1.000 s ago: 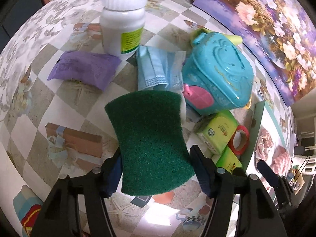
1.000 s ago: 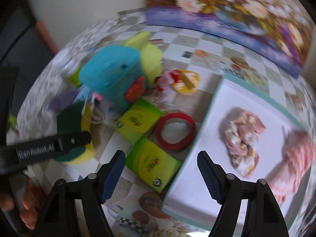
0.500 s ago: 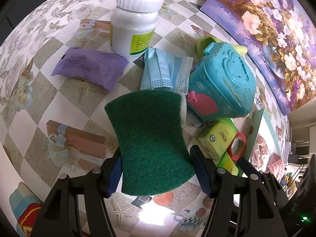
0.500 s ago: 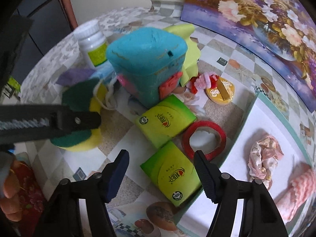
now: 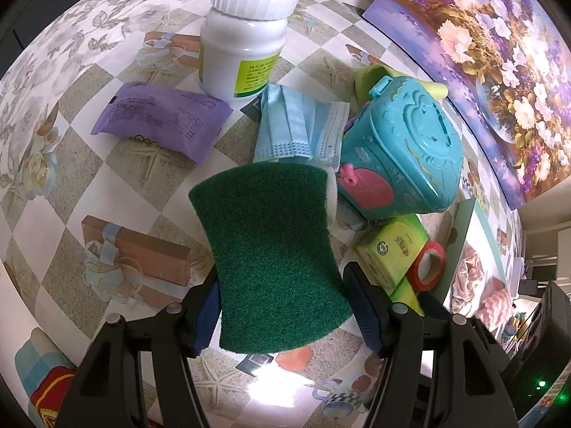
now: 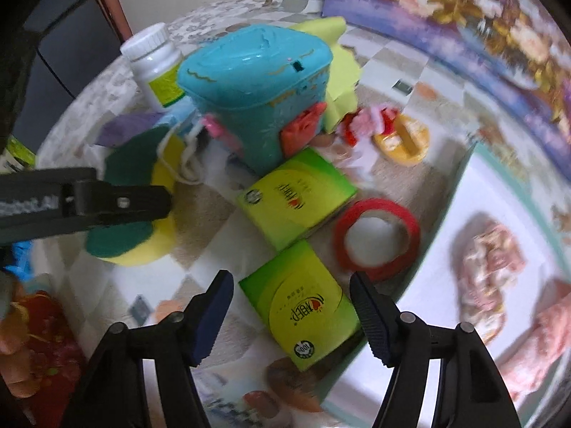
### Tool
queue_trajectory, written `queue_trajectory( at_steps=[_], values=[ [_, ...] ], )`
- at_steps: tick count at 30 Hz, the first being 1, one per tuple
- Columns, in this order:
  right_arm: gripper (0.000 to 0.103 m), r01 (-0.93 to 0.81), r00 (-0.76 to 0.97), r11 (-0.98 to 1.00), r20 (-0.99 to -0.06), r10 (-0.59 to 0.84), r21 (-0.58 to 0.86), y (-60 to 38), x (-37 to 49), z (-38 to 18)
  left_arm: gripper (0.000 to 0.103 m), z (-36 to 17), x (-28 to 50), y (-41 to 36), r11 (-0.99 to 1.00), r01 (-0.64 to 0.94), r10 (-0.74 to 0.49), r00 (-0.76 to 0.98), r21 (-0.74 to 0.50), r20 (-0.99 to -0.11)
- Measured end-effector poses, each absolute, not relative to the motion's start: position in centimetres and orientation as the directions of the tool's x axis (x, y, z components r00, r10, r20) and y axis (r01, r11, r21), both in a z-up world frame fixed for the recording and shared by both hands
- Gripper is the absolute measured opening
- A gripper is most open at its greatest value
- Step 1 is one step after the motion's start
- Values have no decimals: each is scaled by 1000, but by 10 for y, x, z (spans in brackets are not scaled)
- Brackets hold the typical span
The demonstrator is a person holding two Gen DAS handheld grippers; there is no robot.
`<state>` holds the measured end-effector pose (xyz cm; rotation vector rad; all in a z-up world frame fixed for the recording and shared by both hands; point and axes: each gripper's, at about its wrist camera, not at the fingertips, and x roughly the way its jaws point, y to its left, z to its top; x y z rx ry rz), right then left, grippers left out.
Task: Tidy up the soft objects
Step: 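Hold the green sponge in the left tool while the right tool grasps a green tissue pack, then carry the sponge with the left tool while the right tool carries the tissue pack over the tray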
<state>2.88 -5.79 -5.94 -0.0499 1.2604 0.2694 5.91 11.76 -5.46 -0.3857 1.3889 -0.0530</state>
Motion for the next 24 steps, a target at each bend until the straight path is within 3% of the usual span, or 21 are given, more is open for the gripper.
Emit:
queue_trajectory(
  at_steps=[4,6,24],
  values=[
    [67,-228,255,963,-946,202,144,-60,26,-61,67,-56,59,118,935,-194,-261,190,-297,-946],
    [59,-230,257,967,-951,170,111,-58,25,-63,67,-56,59,118,935,-192,-263,190,-298,-946],
    [55,-255,289,967,-954,81,6,-41,21,-70,68,-62,60,115,937,-197,-253,181,-287,-950]
  ],
)
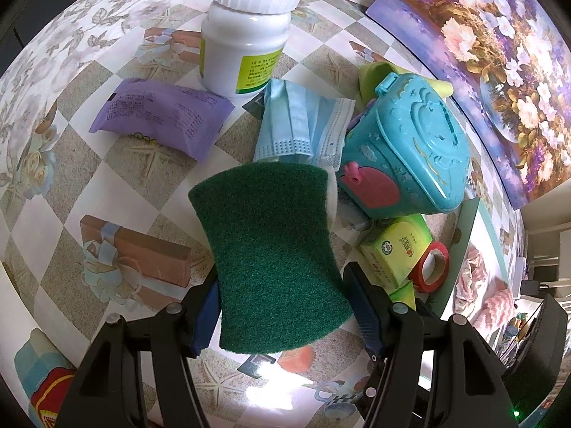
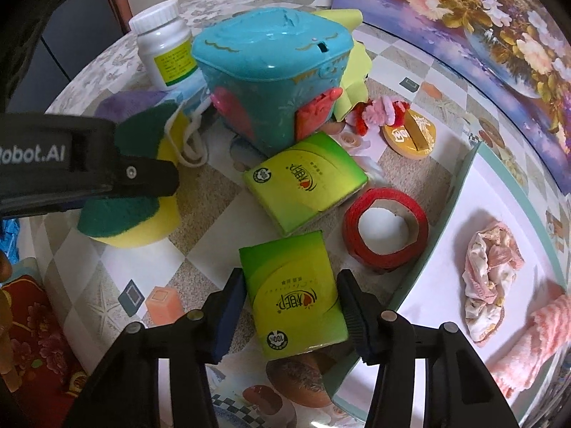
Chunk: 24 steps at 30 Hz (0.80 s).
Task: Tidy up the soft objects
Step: 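Carry the sponge with the left tool while the right tool carries the tissue pack over the tray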
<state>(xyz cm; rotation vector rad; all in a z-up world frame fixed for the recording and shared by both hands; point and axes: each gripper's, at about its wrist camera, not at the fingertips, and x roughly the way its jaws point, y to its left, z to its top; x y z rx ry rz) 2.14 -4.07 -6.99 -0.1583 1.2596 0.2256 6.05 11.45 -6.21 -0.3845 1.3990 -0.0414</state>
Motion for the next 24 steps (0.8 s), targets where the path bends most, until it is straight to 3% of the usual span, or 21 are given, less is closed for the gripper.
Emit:
queue_trajectory(
  at_steps=[14,24],
  values=[
    [55,-107,446,988,-883,147,111,-78,15,-6,67,-31,58,114,935,-204,-224,291,-289,-930],
    [55,86,498,995,-867,7,58,-135,8,14,67,12,47,109,952,-163,-162,445,-257,-881]
  ],
)
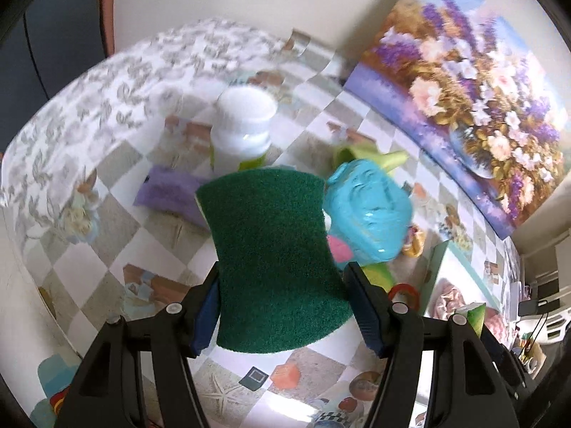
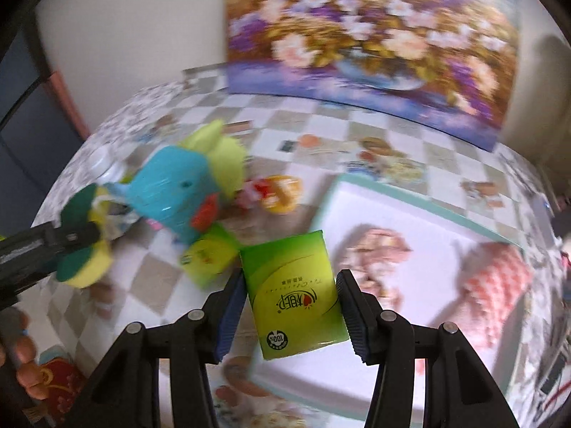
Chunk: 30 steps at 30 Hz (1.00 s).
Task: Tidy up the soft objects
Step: 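Carry the sponge with the left tool while the right tool carries the tissue pack over the tray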
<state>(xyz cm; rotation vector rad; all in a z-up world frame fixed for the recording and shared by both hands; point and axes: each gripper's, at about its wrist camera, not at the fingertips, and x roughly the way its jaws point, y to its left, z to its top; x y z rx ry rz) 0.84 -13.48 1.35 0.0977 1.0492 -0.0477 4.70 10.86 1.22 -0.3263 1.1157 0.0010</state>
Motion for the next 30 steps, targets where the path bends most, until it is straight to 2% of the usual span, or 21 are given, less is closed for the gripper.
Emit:
queue_trajectory(
  at_steps=[8,16,20,24,30],
  values=[
    [55,291,450,957,-883,-133,4,-197,-2,10,67,43,34,70,970,-48,-177,532,-238,-828],
    [55,474,385,879,-908,-165,41,-258,-22,-1,67,47,24,9,966,147,-257,519,-211,-816],
    [55,550,361,834,-915,-181,52,-285,-36,-5,67,40,20,-24,933,255,-347,451,-254,-823],
    [55,600,332,798,-924,-191,51,-305,-47,-11,67,26,10,-60,906,346,-372,381,-243,-846],
    [55,638,305,768,-933,-192,50,-320,-59,-17,67,20,-2,-83,865,401,-440,318,-302,-840]
  ],
)
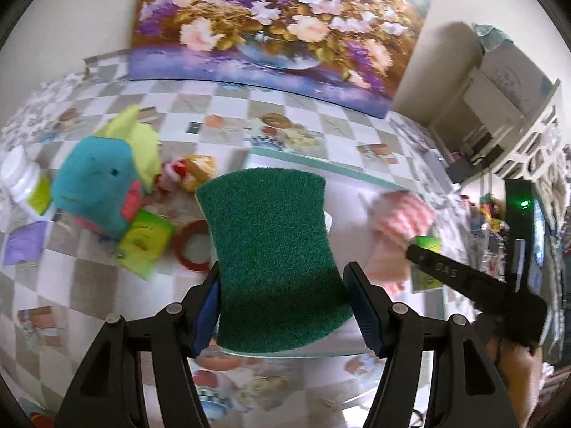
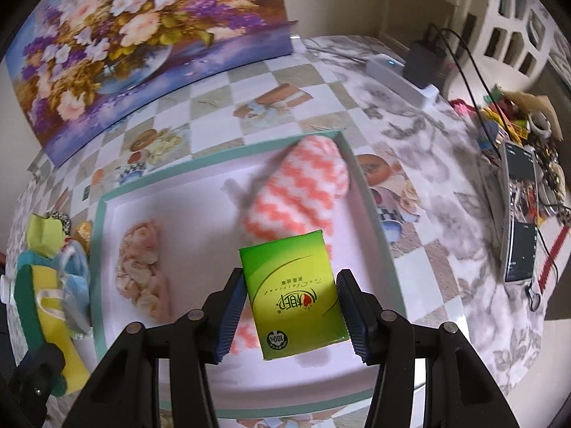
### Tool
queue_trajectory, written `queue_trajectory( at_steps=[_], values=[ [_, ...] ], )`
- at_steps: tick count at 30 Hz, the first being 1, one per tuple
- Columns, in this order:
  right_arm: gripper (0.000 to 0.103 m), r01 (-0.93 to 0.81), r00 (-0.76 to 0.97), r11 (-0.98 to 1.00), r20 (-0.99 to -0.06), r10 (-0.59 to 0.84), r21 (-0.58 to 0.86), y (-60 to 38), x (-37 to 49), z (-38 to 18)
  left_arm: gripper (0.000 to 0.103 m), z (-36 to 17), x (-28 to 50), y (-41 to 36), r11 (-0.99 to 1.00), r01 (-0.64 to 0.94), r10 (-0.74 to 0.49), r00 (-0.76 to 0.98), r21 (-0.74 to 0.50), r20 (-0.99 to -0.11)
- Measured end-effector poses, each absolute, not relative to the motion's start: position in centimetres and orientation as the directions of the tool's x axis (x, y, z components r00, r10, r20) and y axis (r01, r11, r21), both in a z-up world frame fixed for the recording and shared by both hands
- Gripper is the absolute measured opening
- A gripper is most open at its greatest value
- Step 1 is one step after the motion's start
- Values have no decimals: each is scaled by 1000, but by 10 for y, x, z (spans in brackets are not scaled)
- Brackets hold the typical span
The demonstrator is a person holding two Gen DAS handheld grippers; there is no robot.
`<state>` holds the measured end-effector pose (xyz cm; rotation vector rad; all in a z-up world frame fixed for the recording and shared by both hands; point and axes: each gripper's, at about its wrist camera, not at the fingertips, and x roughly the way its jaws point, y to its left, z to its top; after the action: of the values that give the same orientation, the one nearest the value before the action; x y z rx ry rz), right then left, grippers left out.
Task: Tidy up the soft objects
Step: 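Carry the sponge with the left tool while the right tool carries the tissue pack over the tray, then lower the tissue pack into the tray and open the right tool while the left tool holds the sponge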
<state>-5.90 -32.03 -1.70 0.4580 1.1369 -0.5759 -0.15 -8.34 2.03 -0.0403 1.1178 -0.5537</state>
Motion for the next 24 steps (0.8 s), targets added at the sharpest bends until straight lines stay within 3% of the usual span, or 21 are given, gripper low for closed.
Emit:
queue_trajectory(
  at_steps=[4,11,17,24],
  values=[
    [55,639,306,767,-934,-183,59,-321,-60,-18,67,30,2,-73,872,373,-454,367,-318,-812],
    [55,617,310,785,-933,-182,52,-314,-57,-18,67,44,21,-19,903,189,-429,480,-387,-766],
    [55,624,275,781,-945,-177,35,-316,-57,-24,67,40,31,21,926,56,-349,505,-373,-789],
    [55,615,254,788,-952,-173,21,-313,-55,-29,67,41,33,39,917,18,-349,517,-398,-781]
  ],
)
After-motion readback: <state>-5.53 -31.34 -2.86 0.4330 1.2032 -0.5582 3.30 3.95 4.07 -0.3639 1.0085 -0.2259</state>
